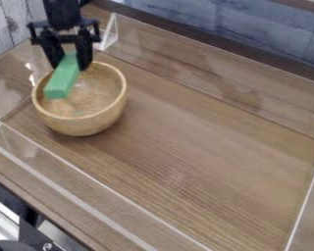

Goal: Move green object from inside the wooden bowl to the table next to it

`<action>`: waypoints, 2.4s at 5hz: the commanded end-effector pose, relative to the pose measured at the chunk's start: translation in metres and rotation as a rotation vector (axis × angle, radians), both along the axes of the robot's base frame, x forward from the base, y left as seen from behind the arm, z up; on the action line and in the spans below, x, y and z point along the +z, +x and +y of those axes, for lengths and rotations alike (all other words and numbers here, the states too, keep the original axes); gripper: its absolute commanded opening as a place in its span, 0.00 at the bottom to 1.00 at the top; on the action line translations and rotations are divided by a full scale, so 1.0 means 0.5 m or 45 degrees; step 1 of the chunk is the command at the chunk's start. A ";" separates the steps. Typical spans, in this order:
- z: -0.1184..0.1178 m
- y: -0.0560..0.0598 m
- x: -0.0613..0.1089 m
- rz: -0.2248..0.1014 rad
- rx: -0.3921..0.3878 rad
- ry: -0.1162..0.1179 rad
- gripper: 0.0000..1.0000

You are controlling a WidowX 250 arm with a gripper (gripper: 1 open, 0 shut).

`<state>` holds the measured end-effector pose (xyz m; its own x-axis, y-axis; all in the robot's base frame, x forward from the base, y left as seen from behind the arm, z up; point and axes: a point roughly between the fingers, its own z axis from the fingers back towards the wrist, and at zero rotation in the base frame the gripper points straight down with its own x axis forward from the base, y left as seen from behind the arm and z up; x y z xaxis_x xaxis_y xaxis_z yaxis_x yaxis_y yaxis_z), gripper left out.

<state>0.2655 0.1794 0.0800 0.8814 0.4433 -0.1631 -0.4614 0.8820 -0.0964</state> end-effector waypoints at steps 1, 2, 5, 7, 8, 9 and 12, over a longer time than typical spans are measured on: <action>0.008 0.028 0.032 -0.076 -0.018 0.030 0.00; 0.004 0.037 0.025 -0.081 -0.040 0.025 0.00; -0.004 0.077 0.012 -0.106 -0.169 0.004 0.00; -0.043 0.115 0.050 -0.128 -0.242 -0.009 0.00; -0.065 0.132 0.043 -0.140 -0.268 -0.017 0.00; -0.073 0.138 0.040 -0.139 -0.368 -0.035 0.00; -0.114 0.175 0.024 -0.135 -0.281 -0.053 0.00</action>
<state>0.3442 0.1187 0.0698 0.9632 0.2231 -0.1502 -0.2487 0.9512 -0.1825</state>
